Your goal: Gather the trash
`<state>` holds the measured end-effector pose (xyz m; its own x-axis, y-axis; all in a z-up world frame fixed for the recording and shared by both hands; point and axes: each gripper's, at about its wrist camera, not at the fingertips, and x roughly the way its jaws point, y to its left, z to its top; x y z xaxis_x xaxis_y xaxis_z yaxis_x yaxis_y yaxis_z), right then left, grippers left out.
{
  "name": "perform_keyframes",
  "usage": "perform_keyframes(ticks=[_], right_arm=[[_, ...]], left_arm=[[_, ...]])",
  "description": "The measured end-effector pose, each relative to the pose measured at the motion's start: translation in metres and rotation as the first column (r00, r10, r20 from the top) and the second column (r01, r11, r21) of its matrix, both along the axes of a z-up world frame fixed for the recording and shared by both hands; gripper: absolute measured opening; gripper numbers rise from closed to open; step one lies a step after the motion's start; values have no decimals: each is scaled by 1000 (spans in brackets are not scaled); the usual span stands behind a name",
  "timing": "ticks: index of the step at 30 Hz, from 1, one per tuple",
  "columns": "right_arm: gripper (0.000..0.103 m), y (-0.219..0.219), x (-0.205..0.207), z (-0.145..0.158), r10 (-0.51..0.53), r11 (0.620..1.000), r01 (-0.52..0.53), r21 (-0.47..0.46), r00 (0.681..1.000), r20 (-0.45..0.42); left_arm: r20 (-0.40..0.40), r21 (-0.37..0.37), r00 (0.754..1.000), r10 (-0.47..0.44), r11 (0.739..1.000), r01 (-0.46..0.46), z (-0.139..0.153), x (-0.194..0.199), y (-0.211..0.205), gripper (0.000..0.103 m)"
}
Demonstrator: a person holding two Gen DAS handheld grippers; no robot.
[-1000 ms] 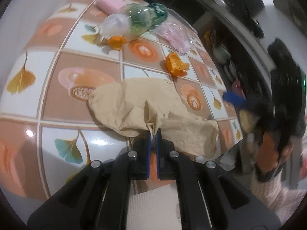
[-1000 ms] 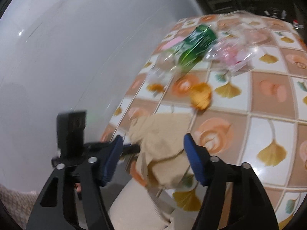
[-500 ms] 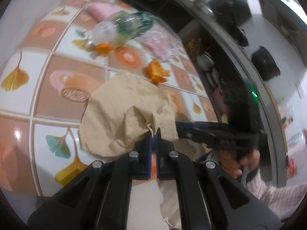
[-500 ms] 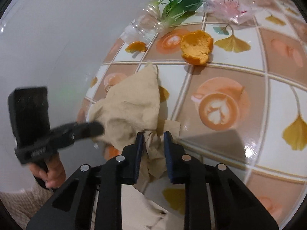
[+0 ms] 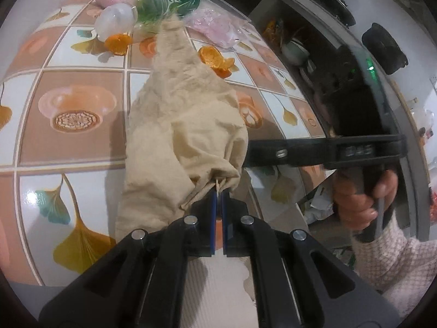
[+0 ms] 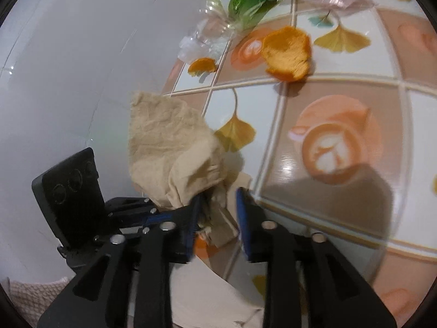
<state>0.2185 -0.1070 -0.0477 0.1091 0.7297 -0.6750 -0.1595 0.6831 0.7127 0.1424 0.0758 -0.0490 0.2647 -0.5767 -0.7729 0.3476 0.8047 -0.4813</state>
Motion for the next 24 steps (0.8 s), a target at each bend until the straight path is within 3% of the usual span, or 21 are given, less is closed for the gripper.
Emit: perform_keyframes(ticks=[3, 7, 12, 15, 18, 21, 24], right_arm=[[50, -16, -1, 23, -17, 998, 23, -62, 995, 98], [52, -33, 4, 61, -67, 995, 82, -56, 971, 229], [52, 4, 17, 81, 9, 990, 40, -137, 940, 341], [51, 45, 36, 82, 97, 979, -9, -206, 902, 421], [48, 80, 57, 73, 206, 942, -47, -333, 864, 460], [46, 100, 74, 59, 275, 901, -64, -429, 850, 449], [43, 109, 83, 48, 296, 886, -81, -457, 857, 422]], left_arm=[[18, 35, 1000, -7, 999, 6, 1, -2, -4, 2], [44, 70, 999, -9, 997, 6, 2, -5, -7, 2], [66, 98, 998, -3, 995, -4, 5, -9, -10, 2], [66, 96, 998, 7, 995, -13, 5, -10, -10, 2], [65, 82, 998, 25, 996, -30, 5, -14, -6, 2], [70, 66, 997, 36, 997, -40, 4, -18, -2, 2], [80, 66, 996, 33, 997, -39, 4, -20, -1, 2]])
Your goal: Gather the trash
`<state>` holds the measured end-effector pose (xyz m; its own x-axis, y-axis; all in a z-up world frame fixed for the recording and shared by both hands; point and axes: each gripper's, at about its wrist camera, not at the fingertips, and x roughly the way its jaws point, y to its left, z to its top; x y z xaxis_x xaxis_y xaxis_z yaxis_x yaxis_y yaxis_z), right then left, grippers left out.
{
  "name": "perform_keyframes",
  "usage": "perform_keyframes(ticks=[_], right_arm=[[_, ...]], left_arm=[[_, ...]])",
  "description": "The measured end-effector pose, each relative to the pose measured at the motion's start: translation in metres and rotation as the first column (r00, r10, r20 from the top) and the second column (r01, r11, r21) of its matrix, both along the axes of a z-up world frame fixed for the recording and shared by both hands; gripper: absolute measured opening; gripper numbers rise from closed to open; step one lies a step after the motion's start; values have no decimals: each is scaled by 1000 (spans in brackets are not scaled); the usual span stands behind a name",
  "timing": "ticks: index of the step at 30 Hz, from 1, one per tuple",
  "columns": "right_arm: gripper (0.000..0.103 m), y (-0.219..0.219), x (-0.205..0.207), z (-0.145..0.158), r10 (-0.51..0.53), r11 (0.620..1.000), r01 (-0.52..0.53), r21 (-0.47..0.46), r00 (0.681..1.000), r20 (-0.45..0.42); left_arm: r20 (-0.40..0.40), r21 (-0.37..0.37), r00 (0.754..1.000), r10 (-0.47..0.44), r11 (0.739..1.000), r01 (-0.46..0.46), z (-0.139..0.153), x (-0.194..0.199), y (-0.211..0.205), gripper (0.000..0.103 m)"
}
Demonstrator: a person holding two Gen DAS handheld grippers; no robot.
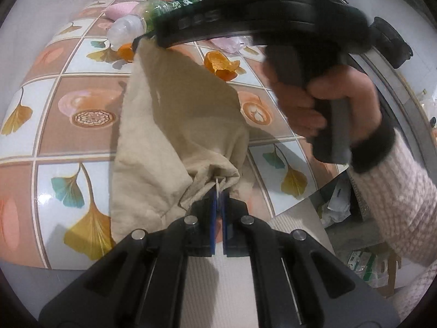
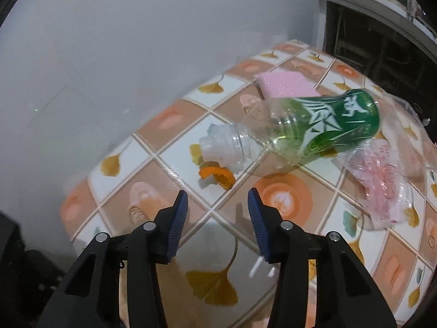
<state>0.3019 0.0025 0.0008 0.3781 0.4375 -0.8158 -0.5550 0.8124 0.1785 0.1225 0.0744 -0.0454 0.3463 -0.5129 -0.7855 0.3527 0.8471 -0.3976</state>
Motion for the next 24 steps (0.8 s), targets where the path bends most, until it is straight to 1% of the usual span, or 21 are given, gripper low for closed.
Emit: perform_keyframes(ticks=[8, 10, 17, 20, 22, 24], right_arm=[[35, 19, 17, -16, -5, 999, 5, -43, 1000, -3], [32, 25, 19, -19, 2, 998, -2, -61, 1000, -1], [27, 40, 23, -27, 10, 994, -9, -110, 1000, 7], [20, 44, 26, -29, 6, 994, -6, -113, 1000, 0], [10, 44, 27, -29, 1, 994, -1, -111, 1000, -1], [7, 43, 26, -29, -4, 994, 4, -105, 1000, -6]], left_arm=[[7, -16, 1000, -11, 1000, 11, 0, 0, 2, 2], [8, -22, 1000, -11, 1000, 11, 0, -1, 2, 2], [6, -40, 1000, -4, 999, 4, -1, -1, 9, 2], [6, -41, 1000, -4, 999, 4, 0, -1, 11, 2], [5, -43, 1000, -3, 999, 3, 0, -1, 11, 2], [5, -46, 1000, -2, 999, 2, 0, 0, 16, 2]])
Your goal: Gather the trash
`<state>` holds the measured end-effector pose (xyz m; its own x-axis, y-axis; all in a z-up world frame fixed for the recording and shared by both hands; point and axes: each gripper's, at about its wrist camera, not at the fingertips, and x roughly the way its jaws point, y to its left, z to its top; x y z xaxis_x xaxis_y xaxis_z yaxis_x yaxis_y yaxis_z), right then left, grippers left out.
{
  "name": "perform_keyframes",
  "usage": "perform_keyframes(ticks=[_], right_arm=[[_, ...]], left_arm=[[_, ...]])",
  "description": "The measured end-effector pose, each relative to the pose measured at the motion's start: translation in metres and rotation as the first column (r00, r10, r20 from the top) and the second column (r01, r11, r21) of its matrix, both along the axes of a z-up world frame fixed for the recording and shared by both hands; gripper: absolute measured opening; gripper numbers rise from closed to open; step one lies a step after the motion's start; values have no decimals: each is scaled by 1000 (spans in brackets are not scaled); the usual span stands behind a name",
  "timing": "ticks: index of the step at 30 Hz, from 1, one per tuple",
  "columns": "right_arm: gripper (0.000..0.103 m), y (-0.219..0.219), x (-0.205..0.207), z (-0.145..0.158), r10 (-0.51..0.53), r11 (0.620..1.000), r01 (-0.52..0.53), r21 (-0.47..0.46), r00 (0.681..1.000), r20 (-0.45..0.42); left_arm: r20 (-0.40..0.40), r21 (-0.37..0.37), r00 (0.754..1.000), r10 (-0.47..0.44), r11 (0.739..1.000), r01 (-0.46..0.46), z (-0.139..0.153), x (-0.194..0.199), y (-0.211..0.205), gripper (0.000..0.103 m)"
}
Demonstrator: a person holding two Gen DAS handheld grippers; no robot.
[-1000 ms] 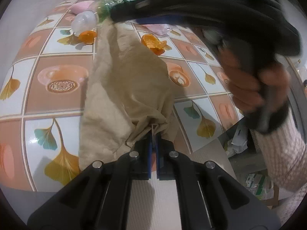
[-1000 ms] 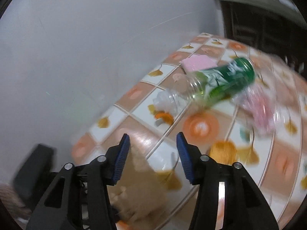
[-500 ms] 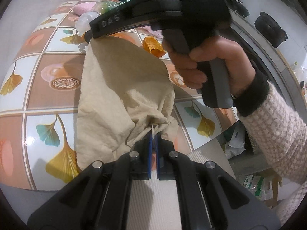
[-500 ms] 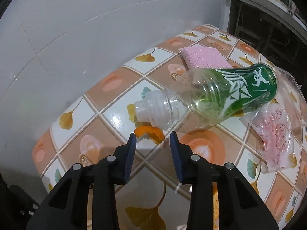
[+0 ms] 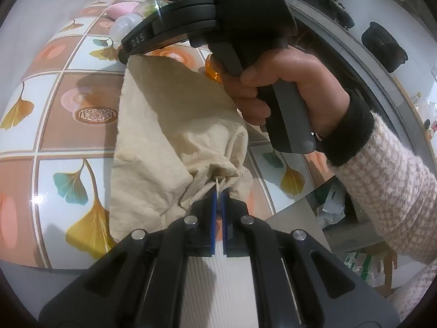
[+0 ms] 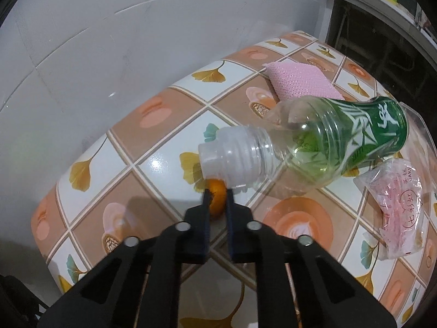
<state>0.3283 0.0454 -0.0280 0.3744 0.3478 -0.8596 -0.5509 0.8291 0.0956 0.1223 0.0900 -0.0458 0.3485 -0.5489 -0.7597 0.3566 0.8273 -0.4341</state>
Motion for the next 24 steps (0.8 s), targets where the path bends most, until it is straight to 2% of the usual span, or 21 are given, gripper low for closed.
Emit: perform_keyframes(ticks=[6, 11, 14, 17, 21, 24], right_arm=[[5, -11, -9, 10, -13, 1000, 13, 27, 1000, 8], [5, -38, -31, 34, -51, 995, 48, 90, 998, 38], [5, -73, -42, 53, -133, 980, 123, 158, 990, 53], [5, -116, -47, 65, -236, 949, 224, 220, 971, 32], [5, -152, -47, 59, -311, 924, 306, 231, 950, -17], [6, -157, -46, 47, -318, 918, 322, 231, 946, -54]], left_arm=[[-2, -2, 1000, 5, 1000, -5, -1, 0, 5, 2], [-6, -4, 1000, 11, 1000, -11, 0, 1, 8, 2], [-9, -6, 1000, 14, 1000, -14, 1, 2, 9, 2], [-14, -7, 1000, 16, 1000, -16, 1, 4, 10, 2], [-16, 4, 1000, 17, 1000, -17, 3, 8, 10, 2], [-18, 10, 1000, 22, 1000, -22, 3, 8, 7, 2]])
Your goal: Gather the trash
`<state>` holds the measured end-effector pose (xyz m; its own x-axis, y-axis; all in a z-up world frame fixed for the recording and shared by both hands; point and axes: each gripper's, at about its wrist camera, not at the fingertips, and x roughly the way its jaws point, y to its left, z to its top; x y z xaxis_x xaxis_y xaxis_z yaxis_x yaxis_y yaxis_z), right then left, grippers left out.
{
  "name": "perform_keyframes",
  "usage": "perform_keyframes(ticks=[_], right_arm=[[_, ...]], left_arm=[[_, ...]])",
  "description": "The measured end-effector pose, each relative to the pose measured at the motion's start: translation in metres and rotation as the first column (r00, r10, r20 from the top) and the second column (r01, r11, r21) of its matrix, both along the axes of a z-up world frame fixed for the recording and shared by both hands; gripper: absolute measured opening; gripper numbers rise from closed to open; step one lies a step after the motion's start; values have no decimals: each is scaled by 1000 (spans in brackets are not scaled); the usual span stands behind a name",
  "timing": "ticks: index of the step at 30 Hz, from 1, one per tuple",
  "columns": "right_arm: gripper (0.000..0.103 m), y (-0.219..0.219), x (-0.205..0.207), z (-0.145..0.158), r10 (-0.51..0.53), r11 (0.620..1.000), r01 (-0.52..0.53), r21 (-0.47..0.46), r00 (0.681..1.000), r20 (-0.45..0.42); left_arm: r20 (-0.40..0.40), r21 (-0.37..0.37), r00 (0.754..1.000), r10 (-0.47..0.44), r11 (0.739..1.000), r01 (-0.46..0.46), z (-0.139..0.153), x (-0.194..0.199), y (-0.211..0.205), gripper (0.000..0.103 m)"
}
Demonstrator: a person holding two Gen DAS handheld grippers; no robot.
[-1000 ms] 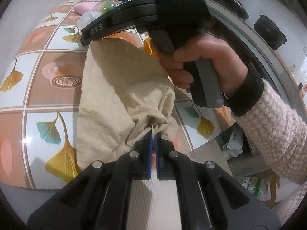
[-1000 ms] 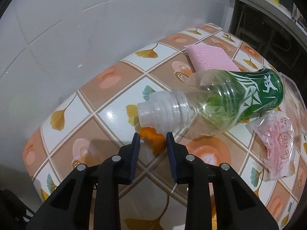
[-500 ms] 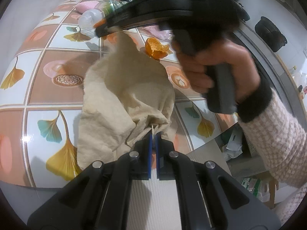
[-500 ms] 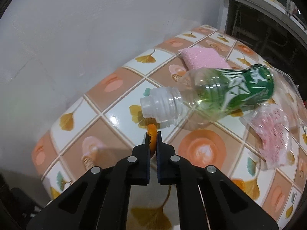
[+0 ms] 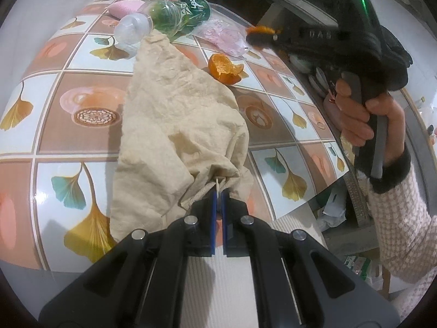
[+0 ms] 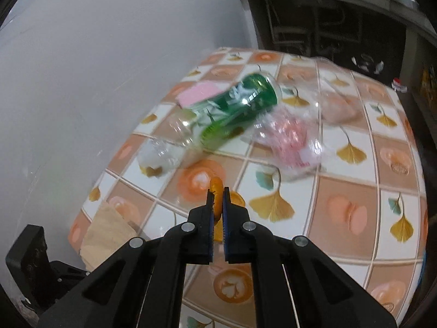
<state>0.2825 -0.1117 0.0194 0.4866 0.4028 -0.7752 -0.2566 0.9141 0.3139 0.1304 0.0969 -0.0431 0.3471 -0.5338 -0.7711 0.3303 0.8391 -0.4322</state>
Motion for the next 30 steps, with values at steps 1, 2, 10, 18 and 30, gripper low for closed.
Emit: perform_keyframes(ticks=[1, 2, 10, 18, 30], right_arm=[[6, 0, 1, -4, 4, 1000, -4, 9, 1000, -10], [6, 1, 1, -7, 8, 1000, -8, 15, 1000, -17], [20, 3, 12, -36, 37, 996, -28, 87, 994, -106], [36, -24, 8, -31, 21, 973, 6, 233, 993, -113], [50, -40, 18, -43, -49, 974, 80, 211, 987, -151]], left_arm=[[-1, 2, 1000, 3, 1000, -3, 0, 0, 0, 2], [-1, 2, 1000, 5, 1000, -5, 0, 0, 0, 2], [-4, 13, 1000, 15, 1000, -15, 0, -2, -6, 2], [-5, 12, 1000, 15, 1000, -15, 0, -1, -6, 2], [-3, 11, 1000, 19, 1000, -19, -1, -1, -8, 2]])
